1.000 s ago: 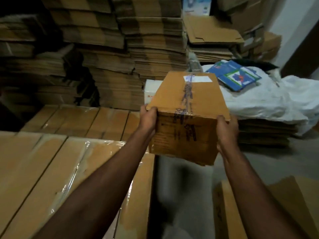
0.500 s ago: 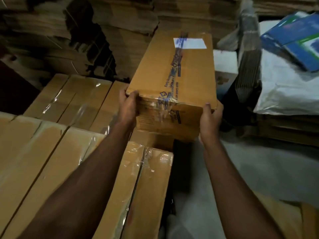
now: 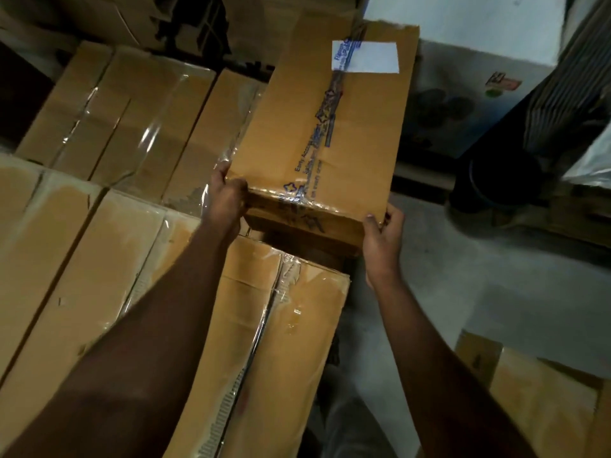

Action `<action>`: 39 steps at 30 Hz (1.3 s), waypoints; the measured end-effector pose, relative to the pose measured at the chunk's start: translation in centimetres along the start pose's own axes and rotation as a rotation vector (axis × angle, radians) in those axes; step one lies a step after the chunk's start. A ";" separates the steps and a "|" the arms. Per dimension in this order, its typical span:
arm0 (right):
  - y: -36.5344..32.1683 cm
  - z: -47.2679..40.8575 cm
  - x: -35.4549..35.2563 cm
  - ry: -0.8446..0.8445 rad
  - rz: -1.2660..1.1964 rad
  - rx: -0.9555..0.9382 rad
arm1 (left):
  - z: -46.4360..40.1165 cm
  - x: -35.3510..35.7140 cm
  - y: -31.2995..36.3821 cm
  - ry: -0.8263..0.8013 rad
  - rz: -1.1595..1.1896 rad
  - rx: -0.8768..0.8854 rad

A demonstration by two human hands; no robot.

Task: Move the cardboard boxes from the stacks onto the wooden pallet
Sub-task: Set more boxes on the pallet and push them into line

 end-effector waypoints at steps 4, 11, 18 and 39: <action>1.9 0.7 -0.3 -0.059 0.077 0.089 | 0.2 -1.0 0.0 0.031 -0.126 0.013; 3.2 1.6 -0.3 -0.060 0.148 0.099 | -0.5 -2.3 -1.3 0.061 -0.363 0.054; 5.9 4.2 -0.3 -0.029 0.235 0.074 | -2.1 -5.0 -5.8 0.110 -0.710 0.013; 7.2 4.7 0.6 0.001 0.338 0.028 | -0.2 -3.2 -6.0 0.039 -1.201 0.088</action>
Point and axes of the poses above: each hand's wrist, its own z-axis away from the middle knuckle, its own x-axis out of the palm, y = z × x, the point moved 6 cm from there along -z, towards the middle knuckle, and after that the axes turned 7 degrees about -z, right-handed, at the moved point
